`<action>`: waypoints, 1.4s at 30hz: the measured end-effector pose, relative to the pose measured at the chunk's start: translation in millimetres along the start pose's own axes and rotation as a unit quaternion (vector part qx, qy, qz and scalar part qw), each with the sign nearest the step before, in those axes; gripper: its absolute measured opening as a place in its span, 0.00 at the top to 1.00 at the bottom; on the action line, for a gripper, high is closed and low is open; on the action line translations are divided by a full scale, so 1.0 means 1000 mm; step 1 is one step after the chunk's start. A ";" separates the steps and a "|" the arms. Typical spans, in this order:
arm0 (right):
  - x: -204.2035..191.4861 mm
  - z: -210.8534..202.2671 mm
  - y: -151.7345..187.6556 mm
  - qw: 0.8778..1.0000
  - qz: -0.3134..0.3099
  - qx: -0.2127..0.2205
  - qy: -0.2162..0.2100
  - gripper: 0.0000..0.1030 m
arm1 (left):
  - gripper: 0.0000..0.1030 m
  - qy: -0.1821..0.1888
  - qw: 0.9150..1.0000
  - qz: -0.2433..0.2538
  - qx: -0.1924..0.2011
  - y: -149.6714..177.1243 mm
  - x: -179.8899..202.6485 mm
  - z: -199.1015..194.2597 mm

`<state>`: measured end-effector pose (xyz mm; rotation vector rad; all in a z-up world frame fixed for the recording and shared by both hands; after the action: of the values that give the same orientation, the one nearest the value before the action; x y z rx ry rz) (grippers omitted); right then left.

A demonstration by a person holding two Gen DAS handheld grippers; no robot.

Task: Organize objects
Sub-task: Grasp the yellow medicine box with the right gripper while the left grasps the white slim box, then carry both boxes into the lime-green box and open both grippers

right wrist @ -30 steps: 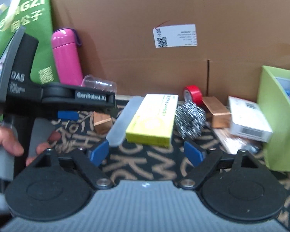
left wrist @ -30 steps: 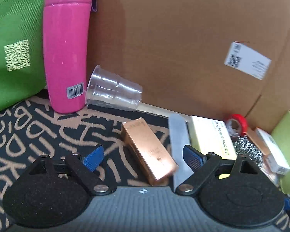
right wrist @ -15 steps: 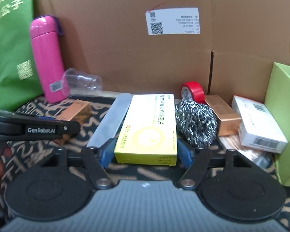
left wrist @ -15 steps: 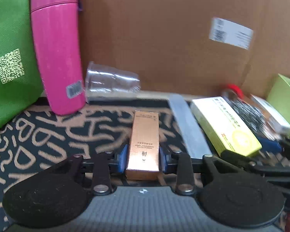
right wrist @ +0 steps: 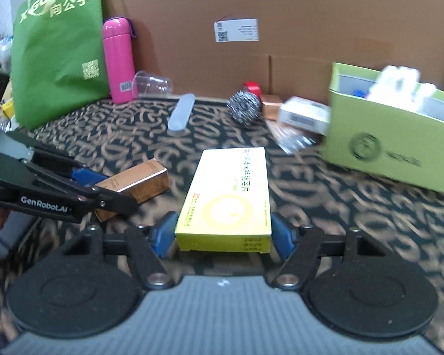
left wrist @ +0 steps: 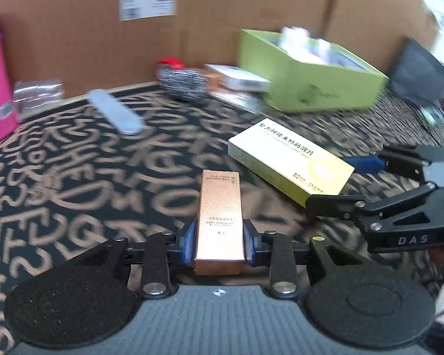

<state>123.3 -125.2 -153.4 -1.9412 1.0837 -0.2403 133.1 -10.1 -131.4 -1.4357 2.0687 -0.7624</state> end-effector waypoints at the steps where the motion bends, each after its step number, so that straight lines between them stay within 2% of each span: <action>1: 0.000 -0.010 0.006 1.000 0.002 -0.002 0.004 0.34 | 0.67 -0.002 1.000 0.011 0.002 0.003 0.007 -0.002; 2: 0.000 -0.018 0.012 1.000 0.004 -0.003 0.008 0.34 | 0.67 -0.011 1.000 0.021 0.007 0.003 0.012 -0.002; 3: 0.002 -0.025 0.016 1.000 0.004 -0.003 0.014 0.34 | 0.62 -0.024 0.999 0.032 0.012 0.003 0.016 -0.003; 4: 0.002 -0.029 0.018 1.000 0.002 -0.001 0.018 0.33 | 0.50 -0.036 0.998 0.040 0.016 0.000 0.019 -0.001; 5: 0.003 -0.030 0.018 1.000 -0.001 0.000 0.021 0.32 | 0.45 -0.050 0.998 0.042 0.021 -0.002 0.020 0.001; 8: 0.008 -0.029 0.016 0.999 -0.006 0.000 0.032 0.31 | 0.43 -0.061 0.997 0.036 0.024 -0.009 0.022 0.005; 9: 0.008 -0.028 0.014 1.000 -0.006 0.002 0.029 0.29 | 0.44 -0.057 0.998 0.031 0.020 -0.011 0.022 0.008; 11: 0.011 -0.021 0.011 1.000 -0.003 0.000 0.024 0.28 | 0.56 -0.038 0.999 0.018 0.006 -0.010 0.025 0.009; 12: 0.011 -0.019 0.010 1.000 -0.005 0.000 0.023 0.28 | 0.59 -0.035 0.999 0.012 0.003 -0.010 0.026 0.008; 15: 0.013 -0.009 0.008 1.000 -0.003 -0.005 0.017 0.28 | 0.59 -0.040 0.999 0.010 0.004 -0.011 0.028 0.008; 18: 0.017 -0.002 0.005 1.000 0.007 -0.008 0.010 0.28 | 0.52 -0.052 0.998 0.018 0.008 -0.011 0.028 0.011; 23: 0.018 0.004 0.000 1.000 0.000 -0.013 0.012 0.29 | 0.59 -0.046 0.999 0.024 0.008 -0.013 0.029 0.012; 26: 0.020 0.008 0.001 1.000 0.002 -0.018 0.012 0.29 | 0.54 -0.060 0.998 0.025 0.016 -0.013 0.027 0.014; 30: 0.024 0.012 0.007 1.000 0.016 -0.022 0.008 0.28 | 0.54 -0.059 0.998 0.022 0.018 -0.014 0.027 0.016; 33: 0.022 0.012 0.009 1.000 -0.004 -0.019 0.016 0.32 | 0.67 -0.055 0.998 0.025 0.018 -0.016 0.031 0.015; 34: 0.021 0.011 0.009 1.000 -0.006 -0.015 0.017 0.35 | 0.68 -0.056 0.998 0.025 0.017 -0.017 0.033 0.015; 39: 0.029 -0.007 0.008 1.000 0.005 0.014 0.021 0.35 | 0.68 -0.027 1.000 0.002 0.010 -0.024 0.041 0.010; 42: 0.040 -0.029 0.001 0.999 0.011 0.037 0.031 0.35 | 0.68 -0.008 1.000 -0.003 0.029 -0.044 0.054 0.001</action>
<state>131.8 -173.4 -146.1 -1.8659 1.1203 -0.3246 146.0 -73.5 -106.7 -1.4128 2.0145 -0.8042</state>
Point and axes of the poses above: each gripper's, at about its wrist camera, not at the fingertips, and z roughly the way its jaws point, x to its right, y to its underside, the point moved 10 cm from there along z, roughly the way its jaws point, and after that the axes turned 15 degrees about -y, right-handed, at the moved point
